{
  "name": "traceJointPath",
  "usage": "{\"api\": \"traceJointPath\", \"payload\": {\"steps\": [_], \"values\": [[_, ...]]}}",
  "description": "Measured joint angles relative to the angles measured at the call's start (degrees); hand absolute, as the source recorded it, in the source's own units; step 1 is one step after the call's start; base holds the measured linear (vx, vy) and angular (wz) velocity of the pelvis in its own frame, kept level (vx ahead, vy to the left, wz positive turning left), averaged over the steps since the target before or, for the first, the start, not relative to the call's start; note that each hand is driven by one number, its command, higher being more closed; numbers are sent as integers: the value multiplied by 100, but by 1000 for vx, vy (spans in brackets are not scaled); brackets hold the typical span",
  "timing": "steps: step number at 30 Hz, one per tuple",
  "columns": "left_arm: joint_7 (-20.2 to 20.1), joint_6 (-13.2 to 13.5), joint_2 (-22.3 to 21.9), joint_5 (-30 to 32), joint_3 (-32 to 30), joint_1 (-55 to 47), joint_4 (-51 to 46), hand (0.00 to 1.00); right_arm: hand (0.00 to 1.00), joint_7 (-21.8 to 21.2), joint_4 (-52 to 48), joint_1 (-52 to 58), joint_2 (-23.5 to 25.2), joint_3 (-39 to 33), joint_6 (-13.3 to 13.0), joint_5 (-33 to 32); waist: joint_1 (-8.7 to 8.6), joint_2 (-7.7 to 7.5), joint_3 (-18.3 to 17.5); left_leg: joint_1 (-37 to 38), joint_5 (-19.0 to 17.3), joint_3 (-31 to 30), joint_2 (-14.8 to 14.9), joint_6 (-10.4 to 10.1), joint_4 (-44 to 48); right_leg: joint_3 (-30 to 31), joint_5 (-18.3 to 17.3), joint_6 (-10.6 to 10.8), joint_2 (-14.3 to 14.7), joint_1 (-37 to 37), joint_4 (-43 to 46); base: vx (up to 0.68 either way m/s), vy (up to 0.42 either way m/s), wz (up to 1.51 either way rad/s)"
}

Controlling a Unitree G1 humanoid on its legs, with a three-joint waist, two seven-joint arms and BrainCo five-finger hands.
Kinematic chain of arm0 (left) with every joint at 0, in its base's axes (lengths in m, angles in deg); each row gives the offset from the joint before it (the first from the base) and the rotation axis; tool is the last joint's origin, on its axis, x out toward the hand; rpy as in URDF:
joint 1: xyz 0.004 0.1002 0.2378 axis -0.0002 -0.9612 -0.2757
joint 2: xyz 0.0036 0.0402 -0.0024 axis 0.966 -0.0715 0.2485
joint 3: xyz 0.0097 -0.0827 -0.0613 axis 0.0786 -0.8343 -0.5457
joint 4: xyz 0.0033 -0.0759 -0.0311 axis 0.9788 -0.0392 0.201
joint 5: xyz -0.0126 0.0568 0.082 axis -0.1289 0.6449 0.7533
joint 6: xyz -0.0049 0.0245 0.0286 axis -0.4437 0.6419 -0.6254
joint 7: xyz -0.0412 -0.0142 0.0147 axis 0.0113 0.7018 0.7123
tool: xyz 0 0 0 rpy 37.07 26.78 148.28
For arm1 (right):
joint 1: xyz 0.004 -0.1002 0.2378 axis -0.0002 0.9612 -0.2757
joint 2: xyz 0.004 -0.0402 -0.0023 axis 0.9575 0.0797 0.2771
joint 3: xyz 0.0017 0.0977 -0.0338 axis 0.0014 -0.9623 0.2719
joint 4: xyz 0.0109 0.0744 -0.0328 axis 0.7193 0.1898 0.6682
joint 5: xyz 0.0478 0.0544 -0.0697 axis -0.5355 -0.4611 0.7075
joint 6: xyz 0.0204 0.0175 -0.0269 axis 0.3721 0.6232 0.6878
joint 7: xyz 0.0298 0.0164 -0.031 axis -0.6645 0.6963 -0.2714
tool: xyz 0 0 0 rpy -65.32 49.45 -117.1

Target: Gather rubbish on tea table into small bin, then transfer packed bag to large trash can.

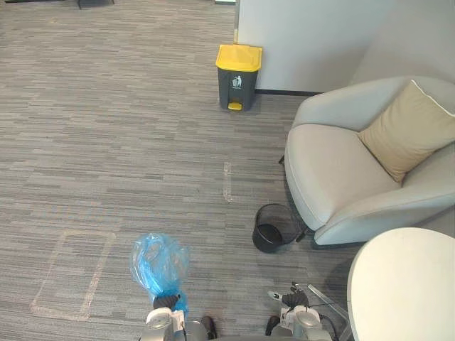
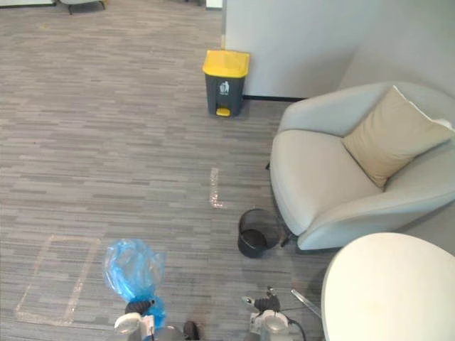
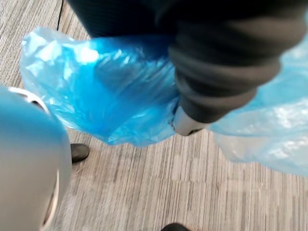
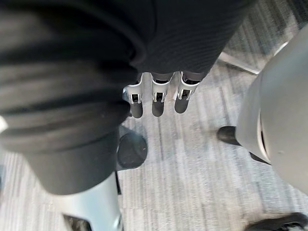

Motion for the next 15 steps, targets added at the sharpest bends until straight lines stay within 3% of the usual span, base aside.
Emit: {"api": "traceJointPath", "payload": {"steps": [2,5,7,10,11,13,14,15], "values": [[2,-2,64,-2,-15,30,10,100,0,-2,-28,-36,20,-18,-26,-1,-41,-61,51,116,-288,-420,73,42,233,325,-510,129,336,-512,815,312,3,81],[3,-7,58,-3,-74,51,18,100,0,-2,-30,-79,19,-119,-33,-10,-31,-86,109,400,-492,-575,47,52,219,160,-848,179,673,-921,661,385,-44,46],[2,-17,-25,-3,-179,59,25,100,0,0,-20,-154,18,-234,-40,-11,-39,-31,143,723,-613,-645,51,14,24,-106,-871,185,914,-1115,270,456,-51,29],[-5,-27,-151,-2,-190,158,88,100,0,3,-94,-156,16,-423,-53,-8,-128,9,143,1362,-641,-966,18,-29,-555,-456,-534,-93,1177,-1145,-670,615,-100,72],[-8,-42,-310,-1,-238,178,148,100,0,-2,-153,-158,-38,-527,-52,-1,-174,191,129,1448,-671,-1167,160,-122,-408,-649,-560,-493,1191,-1007,-534,672,-125,67],[-20,-39,-454,-1,-236,220,149,100,0,-2,-208,-267,-124,-518,-49,4,-196,373,127,999,-446,-1181,261,-512,588,-800,-727,-586,1230,-822,-597,649,-131,41],[-55,-46,-469,-4,-275,225,148,100,0,-1,-234,-268,-116,-489,-50,11,-221,455,169,550,15,-1144,357,-886,1801,-801,-755,-601,1368,-387,-971,652,-109,0],[-75,-41,-468,-8,-416,225,103,100,0,-1,-199,-265,-84,-391,-27,10,-173,460,179,205,263,-1055,487,-993,2695,-686,-754,-601,1482,-12,-1312,644,-79,-16]]}}
